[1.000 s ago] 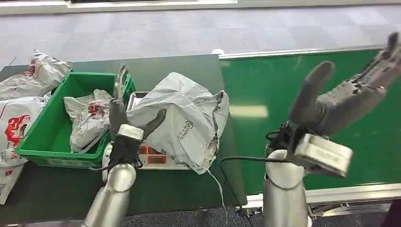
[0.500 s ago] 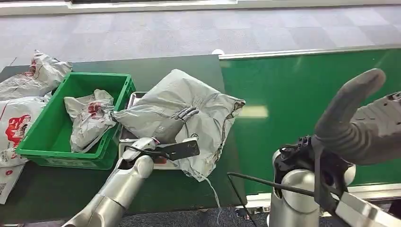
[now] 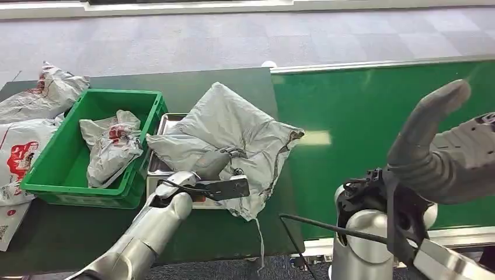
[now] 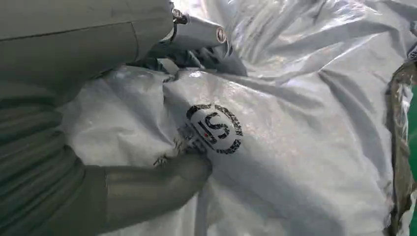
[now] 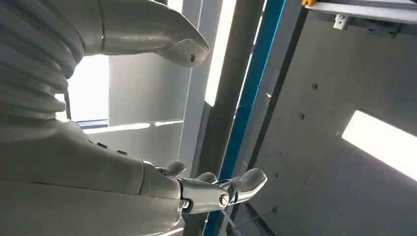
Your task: Moved the parcel from conveyor to table for the left to box.
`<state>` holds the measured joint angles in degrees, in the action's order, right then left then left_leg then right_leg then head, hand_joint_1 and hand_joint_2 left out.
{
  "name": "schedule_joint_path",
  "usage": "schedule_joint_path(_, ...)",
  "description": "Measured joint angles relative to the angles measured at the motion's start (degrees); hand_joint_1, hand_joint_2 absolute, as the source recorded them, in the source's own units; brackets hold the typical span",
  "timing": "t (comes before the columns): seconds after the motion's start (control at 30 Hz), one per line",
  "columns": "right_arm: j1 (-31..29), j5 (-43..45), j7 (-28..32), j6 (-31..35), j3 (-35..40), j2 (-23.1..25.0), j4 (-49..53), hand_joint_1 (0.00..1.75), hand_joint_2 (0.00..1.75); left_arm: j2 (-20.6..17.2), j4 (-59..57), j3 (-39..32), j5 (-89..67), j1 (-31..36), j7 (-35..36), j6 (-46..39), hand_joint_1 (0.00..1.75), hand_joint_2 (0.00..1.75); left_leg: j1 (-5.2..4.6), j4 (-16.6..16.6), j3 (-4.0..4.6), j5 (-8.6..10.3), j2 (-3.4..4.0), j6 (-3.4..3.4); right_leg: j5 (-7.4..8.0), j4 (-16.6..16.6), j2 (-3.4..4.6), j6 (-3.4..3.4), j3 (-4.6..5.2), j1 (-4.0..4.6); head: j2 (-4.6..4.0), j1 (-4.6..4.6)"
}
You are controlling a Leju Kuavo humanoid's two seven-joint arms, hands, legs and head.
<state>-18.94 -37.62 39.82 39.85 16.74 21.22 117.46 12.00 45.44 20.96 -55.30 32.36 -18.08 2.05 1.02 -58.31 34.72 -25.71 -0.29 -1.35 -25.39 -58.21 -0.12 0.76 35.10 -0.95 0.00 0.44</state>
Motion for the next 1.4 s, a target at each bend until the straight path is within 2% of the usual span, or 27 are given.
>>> schedule_joint_path(0.13,0.0,-0.2,0.0,0.0,0.0,0.0,-0.5,0.00,1.75,0.0,1.0,0.0,0.1,0.0,-0.6,0.3,1.75,1.75,0.00,0.0,0.00,0.00,-0.01,0.00,0.00,0.0,0.00,0.00,-0.01,0.00,0.00,0.00)
schedule_joint_path(0.4,0.3,-1.1,-1.2,0.0,0.3,-0.1,-2.8,0.00,1.75,0.0,3.3,-2.2,8.4,-0.2,-7.8,4.1,1.75,1.75,0.00,0.0,0.03,-0.01,-0.02,0.00,0.00,0.0,-0.01,0.00,0.00,0.00,0.00,0.00)
schedule_joint_path(0.53,0.4,-1.2,-1.8,0.0,0.8,-0.2,-3.5,0.00,1.75,-0.1,7.0,-4.8,19.9,-1.7,-15.5,10.2,1.75,1.75,0.00,0.0,0.04,0.00,-0.02,0.00,-0.01,0.0,0.00,0.00,0.02,0.01,0.00,0.00)
schedule_joint_path(0.63,0.6,-1.6,-2.0,0.0,0.7,-0.2,-3.7,0.00,1.75,-0.1,10.9,-8.3,22.4,-2.4,-14.2,5.7,1.75,1.75,0.01,0.0,0.04,-0.01,0.00,0.00,-0.01,0.0,0.00,-0.01,0.04,0.01,0.00,-0.02)
schedule_joint_path(0.8,0.8,-1.7,-2.1,0.0,0.7,-0.3,-3.8,0.00,1.75,-0.5,13.9,-11.2,22.5,-2.7,-13.7,4.3,1.75,1.75,0.01,0.0,0.05,0.01,-0.07,-0.01,-0.01,0.0,-0.06,0.00,0.03,0.01,0.00,0.00)
schedule_joint_path(0.87,0.9,-1.9,-2.1,0.0,0.6,-0.3,-3.9,0.00,1.75,-0.5,14.5,-11.7,19.7,-2.7,-11.9,-0.4,1.75,1.75,0.01,0.0,0.05,0.01,-0.04,-0.01,-0.01,0.0,-0.05,0.00,0.03,0.01,0.00,0.00)
schedule_joint_path(1.0,1.0,-3.2,-3.2,0.0,0.4,-0.3,-4.0,0.00,1.75,-1.6,14.2,-12.4,1.4,-0.8,-1.9,-23.8,1.75,1.75,0.01,0.0,0.05,0.02,-0.04,-0.02,-0.01,0.0,-0.05,-0.01,0.04,0.02,0.00,0.00)
schedule_joint_path(1.1,1.0,-3.9,-3.8,0.0,0.3,-0.3,-4.1,0.00,1.75,-3.5,12.8,-12.6,-13.9,1.7,7.5,-36.7,1.75,1.75,0.03,0.0,0.04,0.04,-0.05,-0.06,0.00,0.0,-0.04,-0.01,0.04,0.04,0.00,-0.02)
schedule_joint_path(1.3,1.0,-4.2,-4.1,0.0,0.3,-0.3,-4.3,0.00,1.75,-5.3,11.0,-13.0,-18.7,3.2,10.2,-40.1,1.75,1.75,0.04,0.0,0.05,0.05,-0.04,-0.07,-0.01,0.0,-0.04,-0.01,0.04,0.05,0.00,0.00)
schedule_joint_path(1.4,1.0,-4.1,-4.0,0.0,0.3,-0.3,-4.5,0.00,1.75,-6.1,10.6,-13.2,-26.9,3.4,14.9,-41.5,1.75,1.75,0.04,0.0,0.08,0.04,-0.04,-0.07,-0.01,0.0,-0.04,-0.01,0.04,0.04,0.00,0.00)
